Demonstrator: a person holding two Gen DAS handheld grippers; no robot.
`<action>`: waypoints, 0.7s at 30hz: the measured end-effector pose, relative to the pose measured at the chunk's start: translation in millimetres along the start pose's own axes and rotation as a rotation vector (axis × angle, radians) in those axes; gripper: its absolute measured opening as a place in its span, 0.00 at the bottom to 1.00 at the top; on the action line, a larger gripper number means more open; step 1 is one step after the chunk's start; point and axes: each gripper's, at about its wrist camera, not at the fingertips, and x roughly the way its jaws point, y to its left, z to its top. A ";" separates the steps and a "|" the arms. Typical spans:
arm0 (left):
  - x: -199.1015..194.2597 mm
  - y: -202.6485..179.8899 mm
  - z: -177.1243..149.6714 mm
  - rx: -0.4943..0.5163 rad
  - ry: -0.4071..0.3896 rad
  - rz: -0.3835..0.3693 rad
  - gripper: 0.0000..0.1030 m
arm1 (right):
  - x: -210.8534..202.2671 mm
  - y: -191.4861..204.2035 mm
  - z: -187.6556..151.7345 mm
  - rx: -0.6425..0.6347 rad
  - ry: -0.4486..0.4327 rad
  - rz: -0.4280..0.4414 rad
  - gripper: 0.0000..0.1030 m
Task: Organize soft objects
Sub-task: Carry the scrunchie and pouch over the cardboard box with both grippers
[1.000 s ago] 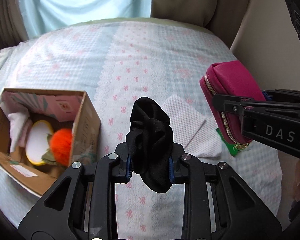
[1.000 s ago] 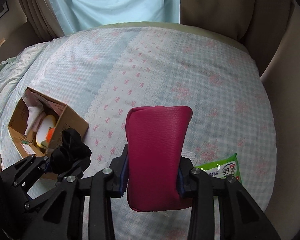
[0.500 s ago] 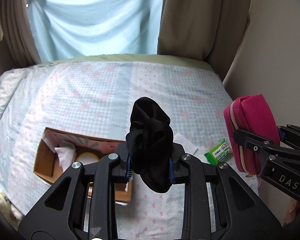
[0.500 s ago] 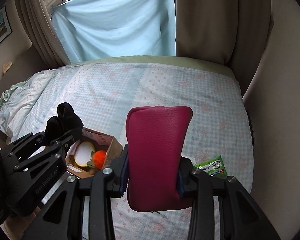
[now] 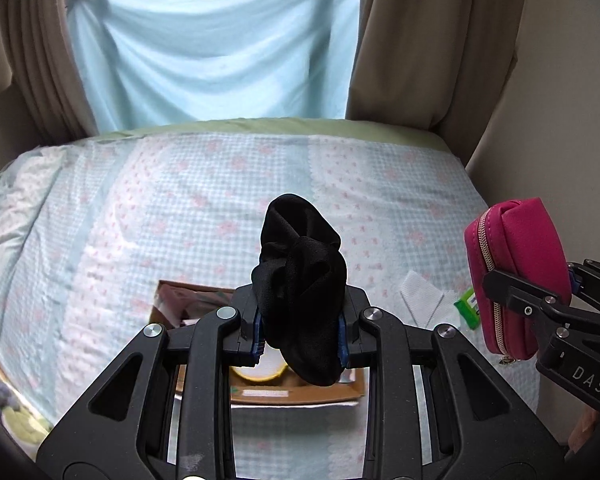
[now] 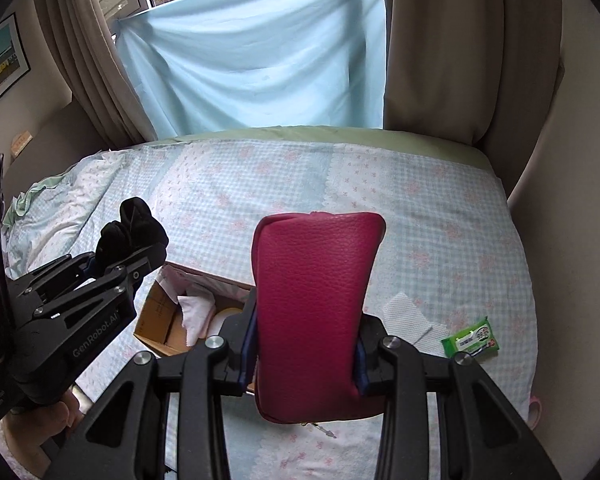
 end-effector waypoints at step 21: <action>112.3 155.3 -42.1 0.208 0.315 -0.081 0.23 | 129.4 100.0 -16.2 0.338 0.213 -0.063 0.34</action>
